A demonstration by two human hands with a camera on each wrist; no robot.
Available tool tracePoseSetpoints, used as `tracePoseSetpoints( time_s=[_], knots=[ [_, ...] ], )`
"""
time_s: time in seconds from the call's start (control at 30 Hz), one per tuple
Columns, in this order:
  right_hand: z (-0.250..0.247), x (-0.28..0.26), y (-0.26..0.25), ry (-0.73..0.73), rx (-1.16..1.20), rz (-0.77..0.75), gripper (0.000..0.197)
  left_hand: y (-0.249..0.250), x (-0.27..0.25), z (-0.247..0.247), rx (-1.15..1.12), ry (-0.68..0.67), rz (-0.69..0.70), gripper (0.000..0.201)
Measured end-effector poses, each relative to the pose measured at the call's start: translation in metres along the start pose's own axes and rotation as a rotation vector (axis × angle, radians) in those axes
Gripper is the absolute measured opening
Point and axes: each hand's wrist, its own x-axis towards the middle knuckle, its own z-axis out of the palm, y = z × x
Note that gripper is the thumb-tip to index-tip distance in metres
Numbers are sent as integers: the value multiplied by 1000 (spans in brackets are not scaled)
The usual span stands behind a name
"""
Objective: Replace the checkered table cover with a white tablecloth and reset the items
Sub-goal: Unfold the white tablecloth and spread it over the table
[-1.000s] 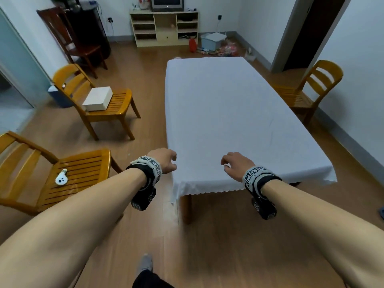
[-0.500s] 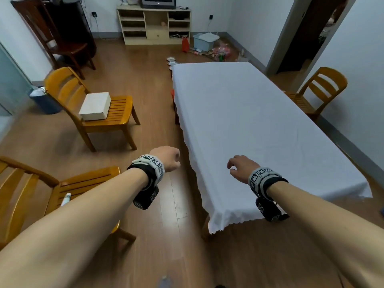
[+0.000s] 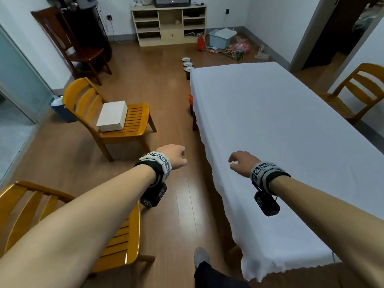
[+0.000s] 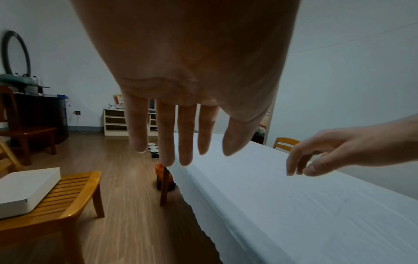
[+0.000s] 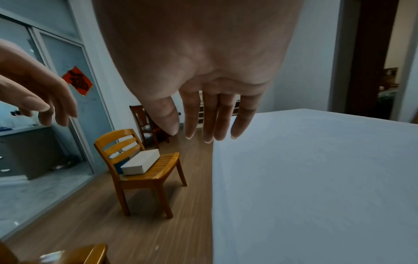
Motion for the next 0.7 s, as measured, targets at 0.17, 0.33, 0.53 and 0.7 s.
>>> tracePoseSetpoints(
  time_s=[0.17, 0.33, 0.53, 0.7],
  knots=[
    [-39, 95, -23, 10, 18, -63, 36, -27, 52, -44, 17, 3, -78, 36],
    [-66, 169, -40, -9, 28, -110, 36, -59, 110, -79, 1, -5, -140, 36],
    [-90, 257, -51, -31, 25, -141, 34, -95, 199, -97, -43, -9, -154, 35],
    [-114, 355, -53, -37, 36, -111, 34, -132, 306, -121, -19, -28, -98, 36]
  ],
)
